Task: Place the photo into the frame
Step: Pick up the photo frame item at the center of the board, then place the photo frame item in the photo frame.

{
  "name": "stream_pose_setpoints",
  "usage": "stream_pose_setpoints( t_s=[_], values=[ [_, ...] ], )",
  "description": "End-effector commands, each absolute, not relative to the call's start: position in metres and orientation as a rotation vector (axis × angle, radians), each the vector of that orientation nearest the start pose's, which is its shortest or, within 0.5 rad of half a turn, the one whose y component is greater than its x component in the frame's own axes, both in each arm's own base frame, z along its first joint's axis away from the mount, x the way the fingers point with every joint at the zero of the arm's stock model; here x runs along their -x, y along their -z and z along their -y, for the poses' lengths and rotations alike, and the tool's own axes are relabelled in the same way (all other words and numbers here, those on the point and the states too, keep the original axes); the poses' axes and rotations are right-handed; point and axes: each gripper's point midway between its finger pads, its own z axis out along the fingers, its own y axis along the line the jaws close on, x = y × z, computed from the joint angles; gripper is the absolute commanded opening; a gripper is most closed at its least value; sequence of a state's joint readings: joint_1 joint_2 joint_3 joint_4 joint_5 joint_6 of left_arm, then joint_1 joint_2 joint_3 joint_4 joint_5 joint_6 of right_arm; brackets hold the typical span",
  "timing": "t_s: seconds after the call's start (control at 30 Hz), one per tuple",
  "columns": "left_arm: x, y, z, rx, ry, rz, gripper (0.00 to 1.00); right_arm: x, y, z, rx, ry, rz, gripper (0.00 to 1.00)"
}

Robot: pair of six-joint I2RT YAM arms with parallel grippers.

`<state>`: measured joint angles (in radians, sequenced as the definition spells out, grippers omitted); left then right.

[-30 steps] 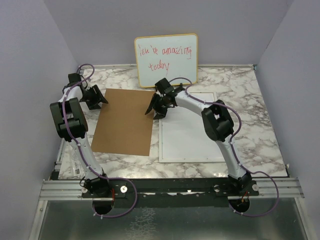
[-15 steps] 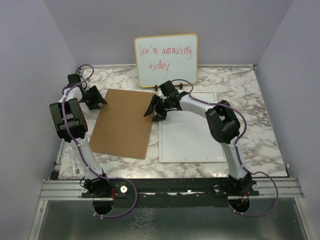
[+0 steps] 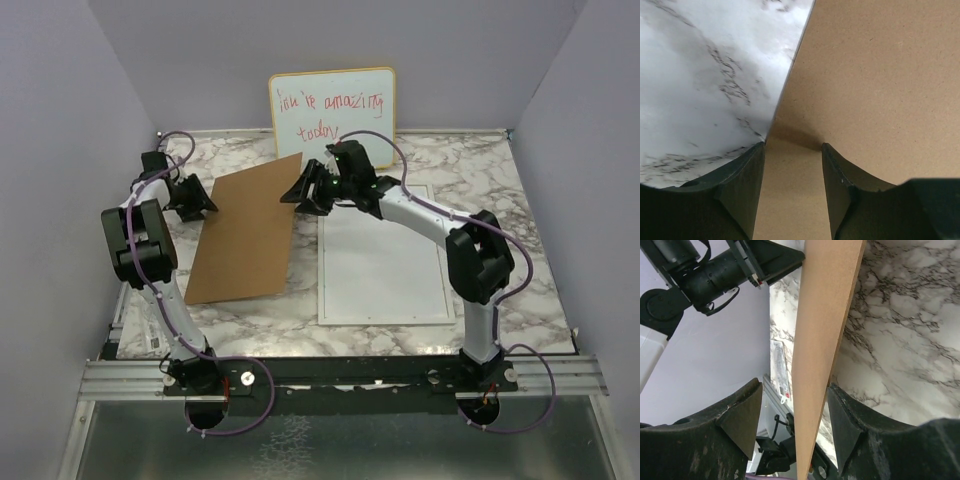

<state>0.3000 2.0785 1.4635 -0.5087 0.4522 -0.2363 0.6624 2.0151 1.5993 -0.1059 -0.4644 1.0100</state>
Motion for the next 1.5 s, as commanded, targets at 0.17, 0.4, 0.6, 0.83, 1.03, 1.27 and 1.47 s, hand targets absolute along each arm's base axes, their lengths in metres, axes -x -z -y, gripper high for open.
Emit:
stream_pose_setpoints(
  t_s=[0.17, 0.4, 0.6, 0.83, 1.03, 1.27, 1.47],
  values=[
    [-0.325, 0.032, 0.073, 0.609, 0.76, -3.026, 0.51, -0.368, -0.162, -0.398, -0.194, -1.345, -2.391, 0.59],
    [-0.311, 0.027, 0.095, 0.57, 0.768, -3.023, 0.5, -0.361, -0.15, -0.356, -0.259, -1.266, -2.402, 0.58],
    [-0.297, 0.022, 0.114, 0.505, 0.831, -3.03, 0.49, -0.351, -0.148, -0.341, -0.24, -1.321, -2.348, 0.58],
    [-0.292, 0.025, 0.108, 0.485, 0.737, -3.041, 0.49, -0.353, -0.083, -0.283, -0.465, -0.947, -2.561, 0.57],
    [-0.298, 0.029, 0.093, 0.421, 0.603, -3.068, 0.51, -0.34, -0.072, -0.249, -0.439, -0.719, -2.595, 0.57],
    [-0.306, 0.027, 0.088, 0.405, 0.546, -3.058, 0.56, -0.338, -0.064, -0.237, -0.476, -0.652, -2.601, 0.57],
    [-0.305, 0.027, 0.082, 0.408, 0.494, -3.062, 0.65, -0.338, -0.05, -0.221, -0.499, -0.542, -2.647, 0.58]
  ],
)
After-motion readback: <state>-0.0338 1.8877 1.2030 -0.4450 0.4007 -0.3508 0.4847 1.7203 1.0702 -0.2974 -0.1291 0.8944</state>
